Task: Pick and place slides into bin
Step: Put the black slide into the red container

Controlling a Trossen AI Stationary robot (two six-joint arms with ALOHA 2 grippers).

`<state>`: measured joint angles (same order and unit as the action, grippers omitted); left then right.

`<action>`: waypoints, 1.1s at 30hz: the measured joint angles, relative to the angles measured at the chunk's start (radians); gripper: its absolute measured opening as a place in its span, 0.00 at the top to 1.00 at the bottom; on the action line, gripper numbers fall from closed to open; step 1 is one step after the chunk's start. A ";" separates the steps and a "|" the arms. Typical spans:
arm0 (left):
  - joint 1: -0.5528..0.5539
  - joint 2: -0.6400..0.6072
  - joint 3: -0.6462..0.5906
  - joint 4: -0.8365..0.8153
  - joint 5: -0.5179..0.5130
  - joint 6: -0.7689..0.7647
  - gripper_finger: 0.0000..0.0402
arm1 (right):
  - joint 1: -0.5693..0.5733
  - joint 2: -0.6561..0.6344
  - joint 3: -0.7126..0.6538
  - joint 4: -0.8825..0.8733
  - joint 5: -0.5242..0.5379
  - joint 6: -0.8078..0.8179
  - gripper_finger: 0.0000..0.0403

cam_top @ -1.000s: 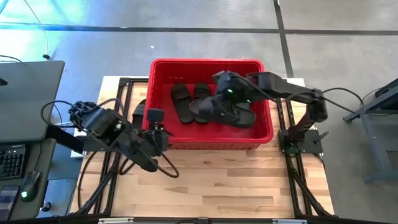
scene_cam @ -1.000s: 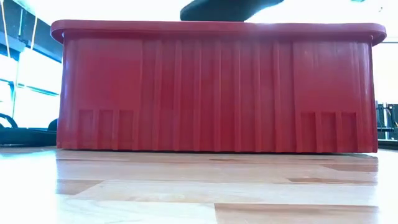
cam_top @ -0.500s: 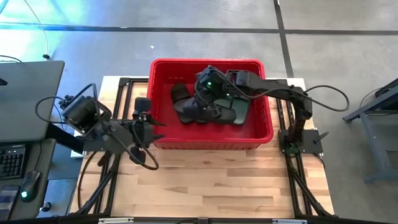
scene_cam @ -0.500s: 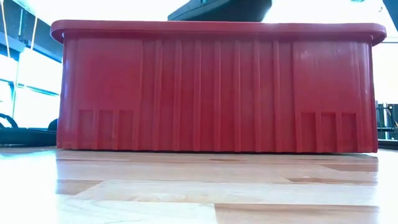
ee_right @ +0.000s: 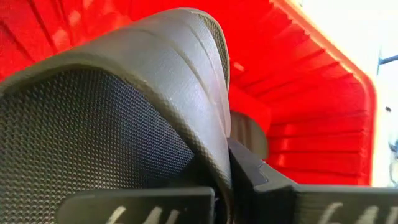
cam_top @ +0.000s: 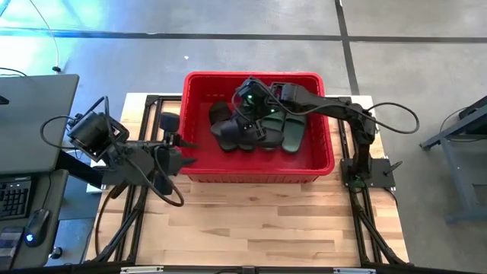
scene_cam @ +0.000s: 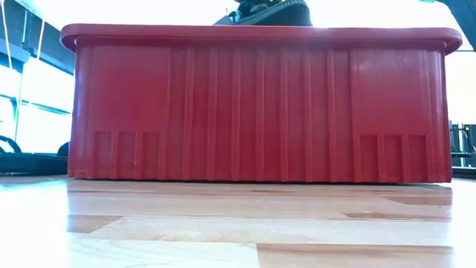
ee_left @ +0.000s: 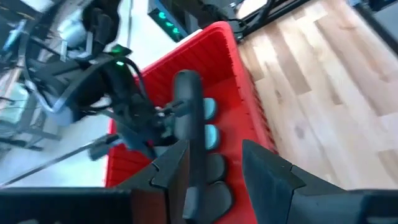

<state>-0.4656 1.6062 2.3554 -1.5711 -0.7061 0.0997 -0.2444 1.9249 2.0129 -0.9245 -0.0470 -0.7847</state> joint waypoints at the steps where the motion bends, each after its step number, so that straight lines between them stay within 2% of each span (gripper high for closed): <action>1: 0.000 0.000 0.000 0.000 -0.013 0.001 0.67 | -0.002 0.005 0.000 -0.003 -0.012 0.002 1.00; 4: 0.000 0.000 0.000 0.000 -0.032 0.009 0.67 | -0.004 0.033 0.000 -0.014 -0.037 0.000 1.00; 9: 0.000 0.000 0.000 0.000 -0.047 -0.002 0.67 | -0.004 0.082 0.000 0.040 -0.016 -0.036 1.00; 13: 0.000 0.000 0.000 0.000 -0.051 -0.041 0.67 | -0.013 0.095 0.000 0.078 -0.105 -0.028 1.00; 21: 0.000 0.000 0.000 0.000 -0.137 -0.055 0.67 | -0.045 0.128 0.000 0.164 -0.155 -0.014 1.00; 25: 0.001 0.000 0.000 0.000 -0.165 -0.056 0.67 | -0.039 0.153 0.000 0.217 -0.138 -0.008 1.00; 33: 0.001 0.001 0.000 0.000 -0.171 -0.056 0.67 | 0.000 0.209 0.000 0.144 -0.136 -0.070 1.00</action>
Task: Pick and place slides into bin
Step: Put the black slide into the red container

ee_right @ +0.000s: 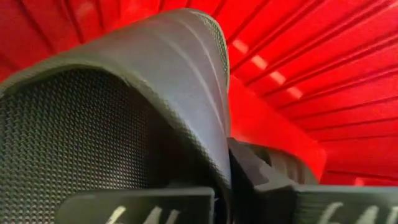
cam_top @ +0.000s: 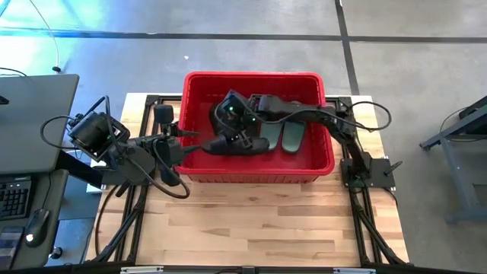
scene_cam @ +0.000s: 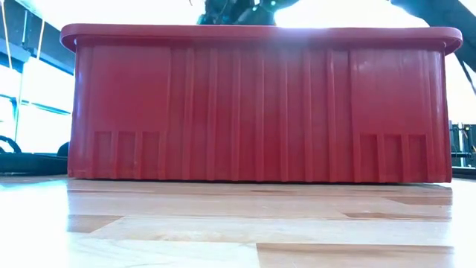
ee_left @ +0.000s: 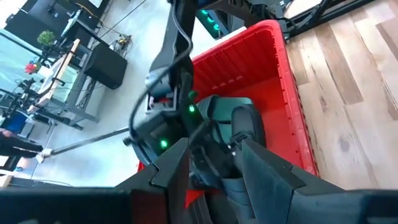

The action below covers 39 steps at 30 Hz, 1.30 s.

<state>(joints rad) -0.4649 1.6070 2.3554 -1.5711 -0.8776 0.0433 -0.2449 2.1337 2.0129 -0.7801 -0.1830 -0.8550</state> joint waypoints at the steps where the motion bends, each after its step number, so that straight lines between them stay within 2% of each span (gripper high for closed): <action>1: 0.000 0.000 0.000 0.000 0.000 -0.005 0.67 | 0.004 0.009 0.000 -0.001 0.005 -0.006 1.00; 7: 0.000 0.002 0.000 0.000 0.017 -0.049 0.67 | 0.029 0.073 0.000 -0.003 0.015 -0.071 0.93; 15: 0.000 0.002 0.000 0.000 0.022 -0.051 0.67 | 0.070 0.126 0.000 -0.014 0.016 -0.070 0.69; 17: 0.000 0.002 0.000 0.000 0.024 -0.052 0.67 | 0.081 0.126 0.000 -0.011 0.066 -0.066 0.63; 21: 0.000 0.002 0.000 0.000 0.033 -0.052 0.67 | 0.110 0.118 0.000 -0.010 0.278 -0.063 0.55; 23: 0.000 0.002 0.000 0.000 0.033 -0.052 0.67 | 0.124 0.097 0.001 -0.016 0.333 -0.063 0.52; 26: 0.000 0.002 0.000 0.000 0.033 -0.052 0.67 | 0.140 0.065 0.004 -0.070 0.300 -0.054 0.50; 33: 0.000 0.002 0.000 0.000 0.040 -0.052 0.67 | 0.154 -0.016 0.003 -0.241 0.145 0.132 0.50; 39: 0.000 0.002 0.000 0.000 0.058 -0.051 0.67 | 0.157 -0.099 0.003 -0.338 0.151 0.326 0.50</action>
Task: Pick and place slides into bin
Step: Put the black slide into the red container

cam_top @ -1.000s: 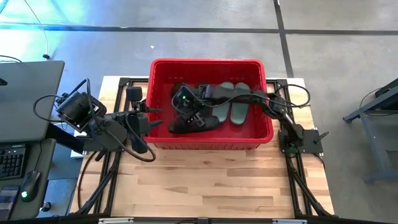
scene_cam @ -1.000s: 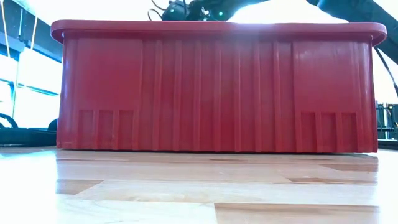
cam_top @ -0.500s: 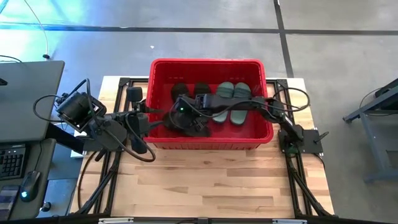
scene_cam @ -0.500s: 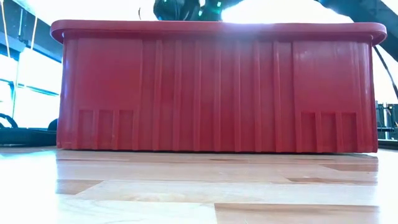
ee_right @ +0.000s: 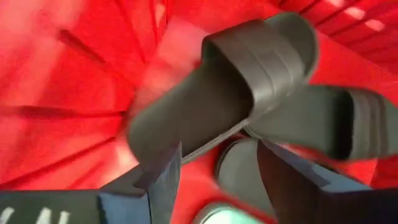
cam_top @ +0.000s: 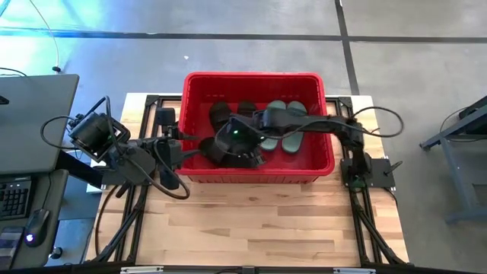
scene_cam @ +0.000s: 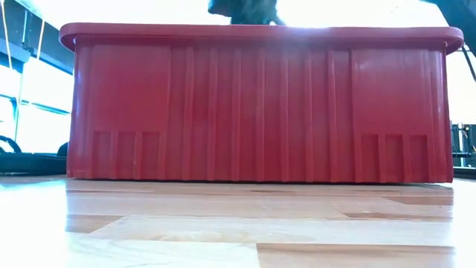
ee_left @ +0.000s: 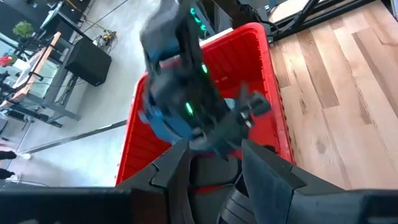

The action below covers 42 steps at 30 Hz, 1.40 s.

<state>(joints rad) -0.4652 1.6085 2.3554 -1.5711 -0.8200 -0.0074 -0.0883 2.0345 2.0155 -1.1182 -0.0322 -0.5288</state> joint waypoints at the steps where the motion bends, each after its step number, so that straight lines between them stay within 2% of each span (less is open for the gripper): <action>1: 0.000 0.000 0.000 0.000 0.000 0.000 0.67 | 0.000 -0.024 0.000 -0.012 -0.001 0.031 0.51; 5: 0.001 0.000 0.000 0.000 -0.007 0.001 0.67 | 0.002 -0.132 0.000 -0.023 0.008 0.141 0.52; 14: 0.000 -0.029 0.000 0.000 0.001 0.002 0.67 | 0.010 -0.484 0.000 -0.015 -0.032 0.356 0.53; 19: 0.000 -0.059 0.000 0.000 0.038 -0.001 0.67 | 0.011 -0.631 0.000 -0.016 -0.033 0.478 0.54; 25: 0.000 -0.100 -0.022 0.001 0.059 -0.058 0.67 | 0.011 -0.727 0.000 -0.137 -0.034 0.447 0.54; 28: 0.000 -0.151 -0.106 0.003 0.055 -0.114 0.67 | 0.011 -0.739 -0.002 -0.168 -0.068 0.444 0.54; 31: 0.000 -0.244 -0.253 0.003 0.039 -0.182 0.67 | 0.011 -0.743 -0.002 -0.182 -0.109 0.411 0.55; 37: 0.000 -0.474 -0.588 0.027 -0.013 -0.472 0.67 | -0.005 -0.746 -0.003 -0.213 -0.151 0.322 0.58; 39: 0.000 -0.535 -0.682 0.101 -0.019 -0.494 0.67 | -0.018 -0.754 -0.003 -0.217 -0.187 0.327 0.60; 42: -0.001 -0.609 -0.802 0.234 -0.015 -0.444 0.67 | -0.034 -0.782 -0.003 -0.249 -0.215 0.325 0.63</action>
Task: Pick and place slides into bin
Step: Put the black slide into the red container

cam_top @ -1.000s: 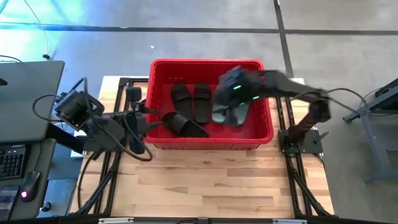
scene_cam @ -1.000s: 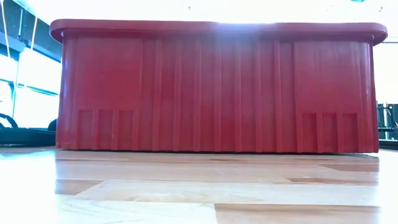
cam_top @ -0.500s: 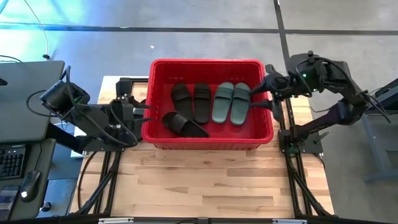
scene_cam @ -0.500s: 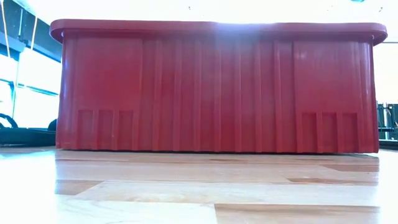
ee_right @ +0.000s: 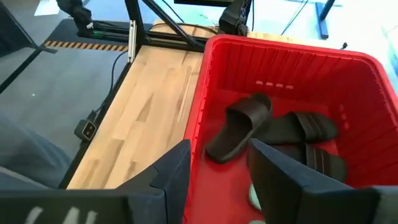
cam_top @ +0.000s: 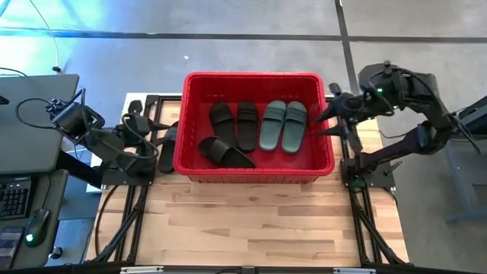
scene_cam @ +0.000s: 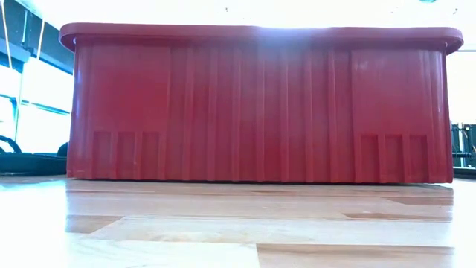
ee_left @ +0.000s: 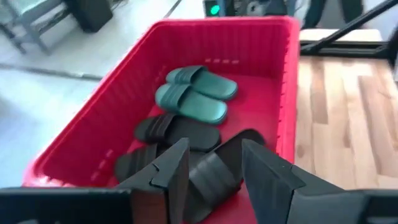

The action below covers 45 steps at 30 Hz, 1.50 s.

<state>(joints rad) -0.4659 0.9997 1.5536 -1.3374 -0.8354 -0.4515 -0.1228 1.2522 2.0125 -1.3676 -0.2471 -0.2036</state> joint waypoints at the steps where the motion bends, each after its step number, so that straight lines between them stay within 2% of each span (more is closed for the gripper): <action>1: 0.000 -0.022 -0.033 0.040 0.009 0.029 0.67 | -0.007 -0.015 0.000 -0.008 0.001 0.008 0.64; 5: 0.001 -0.076 -0.119 0.117 0.027 0.081 0.67 | -0.033 -0.100 0.000 -0.030 0.060 0.068 0.68; 10: 0.001 -0.116 -0.141 0.034 0.024 0.071 0.67 | -0.035 -0.196 -0.035 0.029 0.160 0.136 0.70; 12: 0.001 -0.120 -0.141 -0.005 0.023 0.069 0.67 | -0.033 -0.245 -0.143 0.103 0.149 0.131 0.70; 14: 0.001 -0.122 -0.141 -0.026 0.023 0.049 0.67 | -0.033 -0.299 -0.308 0.185 0.112 0.115 0.70; 18: 0.001 -0.121 -0.141 -0.026 0.025 -0.018 0.67 | -0.033 -0.437 -0.634 0.443 0.064 0.101 0.70; 21: 0.001 -0.132 -0.142 -0.067 0.064 -0.106 0.67 | -0.033 -0.539 -0.823 0.681 0.062 0.171 0.70; 25: 0.001 -0.133 -0.142 -0.234 0.166 -0.207 0.67 | -0.033 -0.637 -1.040 0.945 0.061 0.253 0.70; 27: 0.001 -0.128 -0.161 -0.225 0.215 -0.194 0.67 | -0.033 -0.670 -1.129 1.051 0.066 0.282 0.70; 30: 0.001 -0.130 -0.195 -0.210 0.234 -0.136 0.67 | -0.033 -0.698 -1.233 1.186 0.082 0.321 0.70; 35: 0.002 -0.094 -0.290 -0.234 0.279 -0.124 0.67 | -0.033 -0.703 -1.351 1.358 0.082 0.414 0.70; 37: 0.001 -0.080 -0.341 -0.232 0.297 -0.168 0.67 | -0.033 -0.703 -1.372 1.397 0.083 0.445 0.70; 45: 0.000 -0.069 -0.552 -0.234 0.574 -0.359 0.67 | -0.033 -0.704 -1.374 1.412 0.073 0.502 0.70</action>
<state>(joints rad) -0.4658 0.9311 1.0011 -1.5712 -0.2610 -0.8102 -0.1555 0.5484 0.6384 0.0448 -0.1741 0.2985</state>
